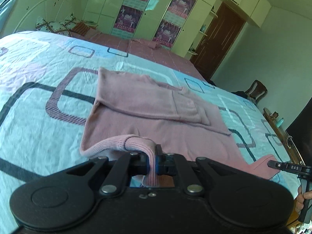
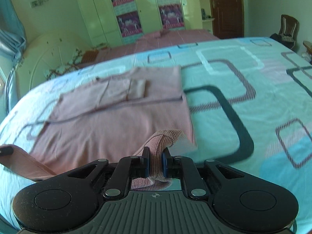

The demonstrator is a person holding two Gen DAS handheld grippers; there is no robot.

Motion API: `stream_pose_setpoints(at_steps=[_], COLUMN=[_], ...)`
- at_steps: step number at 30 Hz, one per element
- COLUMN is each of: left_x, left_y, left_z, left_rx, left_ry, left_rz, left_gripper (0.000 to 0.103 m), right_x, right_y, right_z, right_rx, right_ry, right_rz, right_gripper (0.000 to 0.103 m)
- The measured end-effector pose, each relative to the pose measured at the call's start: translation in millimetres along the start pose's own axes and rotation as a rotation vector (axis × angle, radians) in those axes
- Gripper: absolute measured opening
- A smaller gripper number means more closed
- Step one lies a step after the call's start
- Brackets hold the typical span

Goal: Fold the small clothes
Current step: 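Grasp the hem with both tools and lift it toward the collar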

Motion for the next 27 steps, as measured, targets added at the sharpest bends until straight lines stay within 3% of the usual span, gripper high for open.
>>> stream_pose_setpoints(at_steps=[11, 27], left_x=[-3, -21], left_y=[55, 109], left_z=[-66, -175], left_rx=[0.152, 0.205], left_ry=[0.043, 0.136], left_rz=[0.043, 0.088], left_gripper=[0.004, 0.004], right_x=[7, 22], right_y=[74, 145], right_z=[-77, -217], right_rx=[0.125, 0.144], right_ry=[0.022, -0.003], right_rz=[-0.048, -0.124], right_gripper=[0.011, 0.010])
Point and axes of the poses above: each gripper's, at about its wrist camera, not at the fingertips, and z roughly against the way its jaws point, x to its right, y to its top, the point moved 5 cm from there along -z, roughly the way its jaws point, and after that the axes turned 12 degrees about x, right-handed, at the moved point
